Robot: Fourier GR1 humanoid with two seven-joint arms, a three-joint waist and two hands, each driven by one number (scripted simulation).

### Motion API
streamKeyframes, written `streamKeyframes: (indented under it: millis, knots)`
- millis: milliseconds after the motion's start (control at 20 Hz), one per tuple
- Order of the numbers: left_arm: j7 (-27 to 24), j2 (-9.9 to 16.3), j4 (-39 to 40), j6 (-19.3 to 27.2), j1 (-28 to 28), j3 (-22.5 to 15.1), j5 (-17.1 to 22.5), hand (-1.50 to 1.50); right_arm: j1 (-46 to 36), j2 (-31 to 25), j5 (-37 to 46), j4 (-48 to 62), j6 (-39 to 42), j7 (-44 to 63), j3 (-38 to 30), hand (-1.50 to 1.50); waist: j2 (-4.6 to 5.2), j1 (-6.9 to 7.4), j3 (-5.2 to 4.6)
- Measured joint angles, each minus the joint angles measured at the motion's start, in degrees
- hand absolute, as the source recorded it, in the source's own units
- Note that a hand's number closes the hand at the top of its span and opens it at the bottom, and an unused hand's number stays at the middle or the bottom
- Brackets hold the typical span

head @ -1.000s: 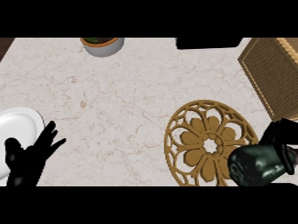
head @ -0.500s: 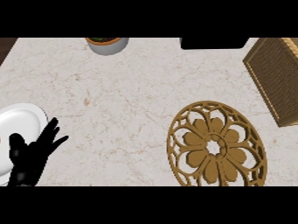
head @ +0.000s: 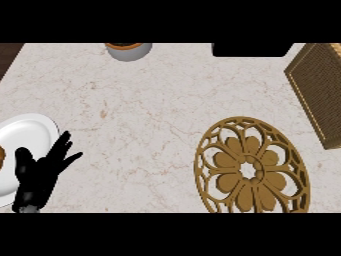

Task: Pick the eggplant from the placemat and place it in the basket

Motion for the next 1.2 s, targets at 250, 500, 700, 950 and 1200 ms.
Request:
streamKeyframes:
  millis: [250,500,700,950,1200]
  knots:
    - [-1.2,-0.6,0.5,-0.7,-0.3,-0.1,-0.3,0.0,-4.8,-1.4,3.6,11.2,1.6,-6.3,2.6,1.5,0.15,0.72,0.06]
    - [-0.7,-0.8,0.6,-0.6,-0.7,0.0,-0.9,0.0,-9.6,-0.5,6.8,22.7,2.2,-13.5,5.5,1.5,0.19,0.98,0.1]
    - [-0.1,-0.8,0.3,-1.1,-0.8,0.3,-0.6,0.0,-12.5,1.3,7.6,31.7,2.4,-18.5,6.0,1.5,0.23,1.0,0.08]
    - [0.6,-1.4,0.2,0.0,-0.8,0.2,-1.9,0.0,-16.0,4.8,6.9,41.5,2.0,-22.8,5.6,1.5,0.13,0.9,0.18]
    - [-0.4,-1.6,0.3,-0.7,-0.4,0.6,-2.0,0.0,-17.7,5.4,8.0,51.3,2.9,-30.6,4.7,1.5,0.14,0.77,0.19]
